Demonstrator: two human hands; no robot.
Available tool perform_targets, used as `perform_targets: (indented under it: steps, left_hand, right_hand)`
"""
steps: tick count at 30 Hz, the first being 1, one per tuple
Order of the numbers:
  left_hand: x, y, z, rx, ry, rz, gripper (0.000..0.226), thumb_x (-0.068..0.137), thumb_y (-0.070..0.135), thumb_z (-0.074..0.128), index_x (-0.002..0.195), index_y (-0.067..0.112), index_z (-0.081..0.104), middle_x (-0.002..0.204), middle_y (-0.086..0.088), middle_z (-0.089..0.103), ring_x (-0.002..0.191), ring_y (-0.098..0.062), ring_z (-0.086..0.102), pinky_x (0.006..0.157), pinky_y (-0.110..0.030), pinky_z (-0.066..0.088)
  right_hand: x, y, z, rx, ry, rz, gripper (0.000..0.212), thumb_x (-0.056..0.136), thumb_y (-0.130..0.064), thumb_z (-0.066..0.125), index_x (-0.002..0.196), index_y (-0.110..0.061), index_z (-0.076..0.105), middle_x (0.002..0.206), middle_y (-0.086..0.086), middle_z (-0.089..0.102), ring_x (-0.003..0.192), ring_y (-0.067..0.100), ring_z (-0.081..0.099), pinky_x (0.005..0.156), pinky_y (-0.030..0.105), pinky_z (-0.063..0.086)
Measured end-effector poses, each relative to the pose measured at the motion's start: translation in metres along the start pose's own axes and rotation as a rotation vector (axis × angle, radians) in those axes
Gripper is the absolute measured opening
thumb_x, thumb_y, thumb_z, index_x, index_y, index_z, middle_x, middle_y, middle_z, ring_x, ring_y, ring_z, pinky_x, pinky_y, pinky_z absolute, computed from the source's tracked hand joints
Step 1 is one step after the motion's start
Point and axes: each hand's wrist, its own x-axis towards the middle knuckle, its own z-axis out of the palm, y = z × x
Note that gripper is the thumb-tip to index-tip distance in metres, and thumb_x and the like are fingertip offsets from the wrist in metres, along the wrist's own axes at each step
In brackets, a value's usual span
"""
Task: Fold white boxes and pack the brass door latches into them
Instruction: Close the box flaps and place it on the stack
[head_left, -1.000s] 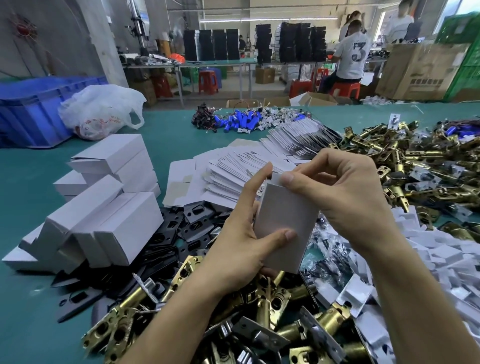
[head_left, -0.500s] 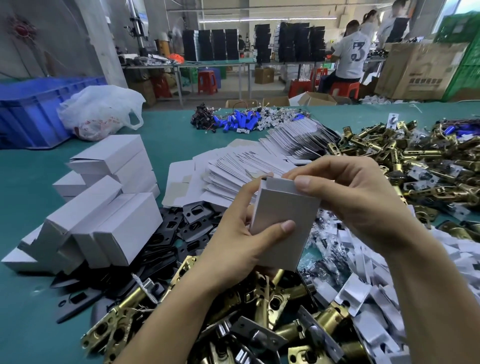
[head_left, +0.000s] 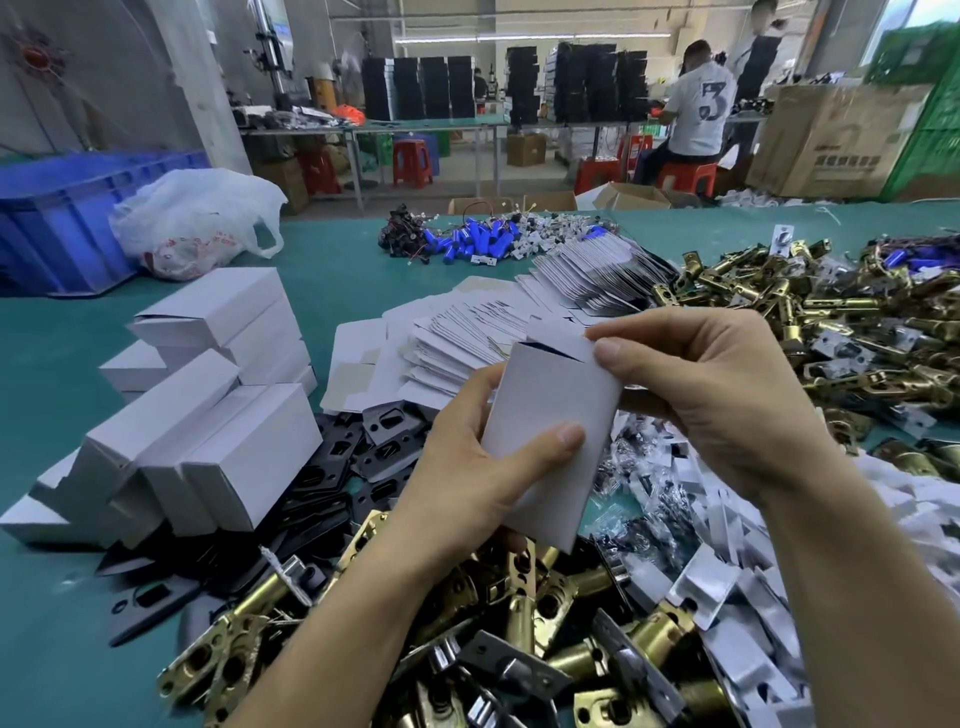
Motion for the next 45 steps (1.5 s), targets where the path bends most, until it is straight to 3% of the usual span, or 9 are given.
perform_targets:
  steps: [5,9,13,16,20,28,38,42,45]
  left_hand:
    - [0.003,-0.004,-0.001,0.065,0.013,0.067,0.055,0.064,0.055,0.082,0.116,0.053,0.062,0.113,0.018,0.071,0.101,-0.004,0.069,0.082,-0.021,0.056]
    - [0.003,-0.006,-0.001,0.120,0.016,0.075,0.067,0.066,0.061,0.078,0.128,0.050,0.057,0.115,0.021,0.069,0.102,-0.001,0.068,0.082,-0.022,0.055]
    - [0.001,0.000,0.001,0.095,-0.001,0.071,0.051,0.076,0.052,0.079,0.120,0.063,0.055,0.104,0.024,0.070,0.081,-0.002,0.070,0.049,-0.015,0.051]
    - [0.000,-0.001,0.001,0.091,-0.005,0.070,0.054,0.080,0.045,0.079,0.126,0.058,0.053,0.105,0.020,0.069,0.083,-0.007,0.070,0.045,-0.014,0.048]
    - [0.000,-0.003,0.001,0.134,-0.038,0.063,0.067,0.075,0.043,0.084,0.132,0.055,0.051,0.114,0.015,0.069,0.094,-0.014,0.071,0.055,-0.018,0.052]
    - [0.002,-0.007,0.002,0.149,-0.035,0.092,0.066,0.068,0.048,0.083,0.128,0.053,0.055,0.118,0.011,0.070,0.106,-0.014,0.069,0.089,-0.047,0.060]
    - [0.002,-0.007,0.002,0.131,-0.046,0.081,0.065,0.078,0.037,0.082,0.136,0.046,0.055,0.120,0.009,0.070,0.105,-0.014,0.070,0.082,-0.036,0.061]
    - [0.001,-0.007,0.001,0.133,-0.024,0.066,0.070,0.071,0.040,0.086,0.133,0.052,0.056,0.119,0.010,0.071,0.103,-0.016,0.070,0.074,-0.034,0.060]
    - [0.001,-0.006,0.001,0.136,-0.014,0.058,0.072,0.068,0.039,0.087,0.133,0.050,0.057,0.119,0.007,0.071,0.106,-0.017,0.069,0.085,-0.045,0.061]
  right_hand:
    - [0.003,0.006,0.007,-0.106,0.072,-0.039,0.011,0.080,-0.006,0.076,0.080,-0.017,0.076,0.082,0.007,0.076,0.077,0.019,0.069,0.074,0.042,0.061]
    - [0.003,0.006,0.008,-0.206,0.012,-0.070,0.014,0.084,-0.006,0.073,0.082,-0.020,0.076,0.083,0.005,0.076,0.079,0.019,0.070,0.079,0.047,0.060]
    - [0.002,0.004,0.006,-0.183,-0.033,-0.082,0.013,0.086,-0.006,0.070,0.086,-0.017,0.076,0.084,0.004,0.077,0.079,0.013,0.070,0.077,0.036,0.061]
    - [0.001,0.004,0.007,-0.195,-0.034,-0.082,0.009,0.087,-0.009,0.071,0.081,-0.017,0.073,0.080,0.003,0.074,0.076,0.013,0.066,0.074,0.038,0.059]
    - [0.002,0.011,0.015,-0.327,0.062,-0.137,0.014,0.080,-0.026,0.079,0.078,-0.018,0.068,0.070,-0.011,0.065,0.065,0.004,0.061,0.057,0.024,0.051]
    - [0.006,0.014,0.013,-0.221,0.023,-0.196,0.009,0.083,-0.016,0.078,0.074,-0.018,0.075,0.072,-0.009,0.069,0.068,0.000,0.061,0.058,0.014,0.046]
    - [0.005,0.011,0.013,-0.328,-0.044,-0.226,0.008,0.090,-0.016,0.072,0.083,-0.020,0.070,0.083,-0.004,0.067,0.064,0.023,0.061,0.054,0.032,0.049]
    - [0.006,0.014,0.013,-0.375,0.026,-0.218,0.014,0.089,-0.016,0.071,0.078,-0.022,0.066,0.077,-0.014,0.063,0.069,0.004,0.057,0.057,0.022,0.044]
    - [0.006,0.014,0.016,-0.383,0.045,-0.215,0.015,0.089,-0.016,0.071,0.076,-0.023,0.065,0.075,-0.017,0.062,0.069,0.000,0.055,0.056,0.018,0.044]
